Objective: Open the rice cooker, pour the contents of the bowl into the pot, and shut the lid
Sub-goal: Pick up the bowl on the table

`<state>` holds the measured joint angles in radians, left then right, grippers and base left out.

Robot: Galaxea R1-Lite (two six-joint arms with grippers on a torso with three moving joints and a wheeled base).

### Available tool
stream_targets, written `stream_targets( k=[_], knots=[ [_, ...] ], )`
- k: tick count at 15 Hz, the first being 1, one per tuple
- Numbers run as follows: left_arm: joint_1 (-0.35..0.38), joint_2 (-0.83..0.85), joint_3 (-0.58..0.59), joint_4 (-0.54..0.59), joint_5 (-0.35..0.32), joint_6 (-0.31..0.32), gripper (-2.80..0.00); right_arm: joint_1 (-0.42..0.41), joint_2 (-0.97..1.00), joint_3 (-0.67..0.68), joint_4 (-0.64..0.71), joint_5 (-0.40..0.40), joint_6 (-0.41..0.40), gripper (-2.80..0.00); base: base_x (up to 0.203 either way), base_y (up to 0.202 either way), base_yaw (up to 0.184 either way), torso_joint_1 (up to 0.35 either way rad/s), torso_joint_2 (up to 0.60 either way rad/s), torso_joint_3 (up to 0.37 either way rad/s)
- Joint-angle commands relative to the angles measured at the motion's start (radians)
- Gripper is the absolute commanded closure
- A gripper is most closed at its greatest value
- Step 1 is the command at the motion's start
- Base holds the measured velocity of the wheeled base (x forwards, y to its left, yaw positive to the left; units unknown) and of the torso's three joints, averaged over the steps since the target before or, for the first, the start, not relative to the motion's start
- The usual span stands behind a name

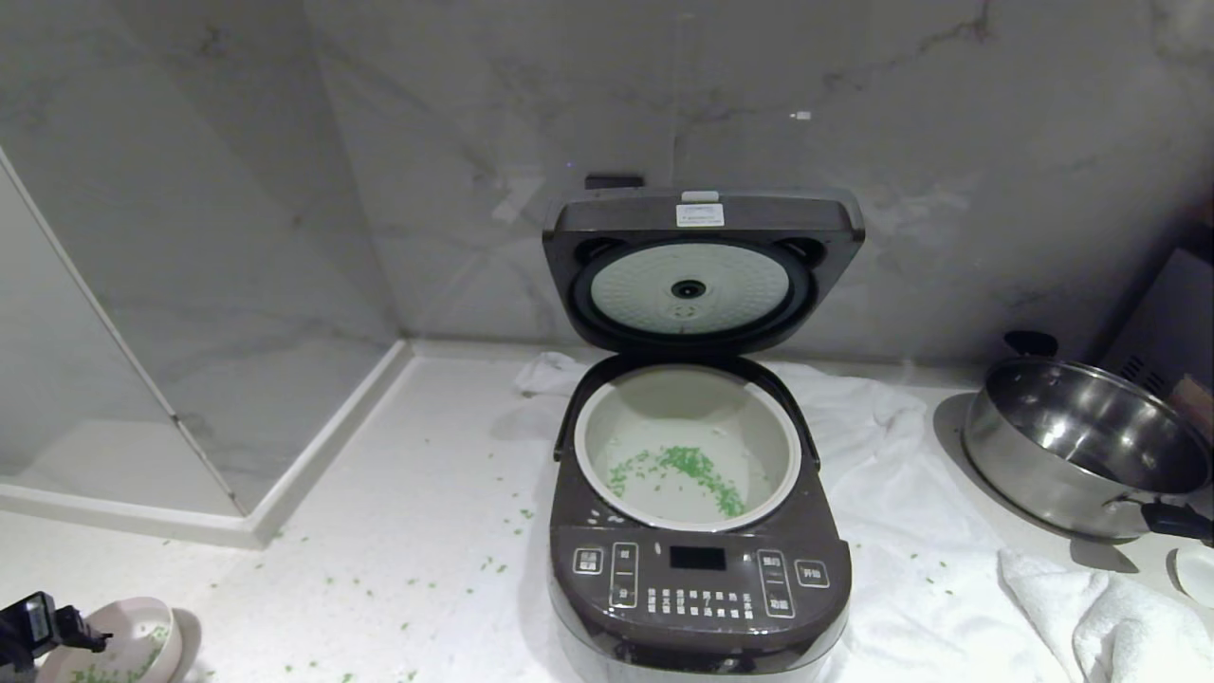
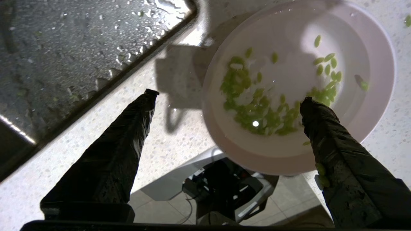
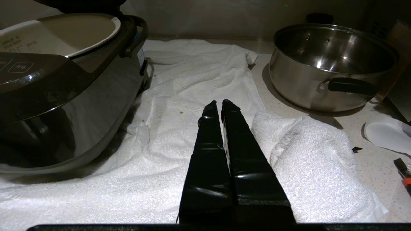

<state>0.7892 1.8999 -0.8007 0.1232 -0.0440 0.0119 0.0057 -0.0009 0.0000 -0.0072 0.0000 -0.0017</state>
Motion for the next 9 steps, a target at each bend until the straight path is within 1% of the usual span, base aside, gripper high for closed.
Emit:
stream_targets(
  k=[1, 2, 7, 9],
  knots=[
    [0.019, 0.055, -0.005, -0.053, 0.002, 0.001, -2.80, 0.000, 0.001, 0.002, 0.000, 0.000, 0.000, 0.00, 0.000, 0.000, 0.000, 0.000, 0.00, 0.000],
    [0.022, 0.064, 0.003, -0.080, 0.003, 0.003, -2.80, 0.000, 0.000, 0.002, 0.000, 0.000, 0.000, 0.00, 0.000, 0.000, 0.000, 0.000, 0.00, 0.000],
    [0.017, 0.122, 0.026, -0.089, 0.000, 0.003, -2.80, 0.000, 0.001, 0.002, 0.000, 0.000, 0.000, 0.00, 0.000, 0.000, 0.000, 0.000, 0.00, 0.000],
    [0.021, 0.145, 0.027, -0.116, 0.000, 0.003, -2.80, 0.000, 0.001, 0.002, 0.000, 0.000, 0.000, 0.00, 0.000, 0.000, 0.000, 0.000, 0.00, 0.000]
  ],
)
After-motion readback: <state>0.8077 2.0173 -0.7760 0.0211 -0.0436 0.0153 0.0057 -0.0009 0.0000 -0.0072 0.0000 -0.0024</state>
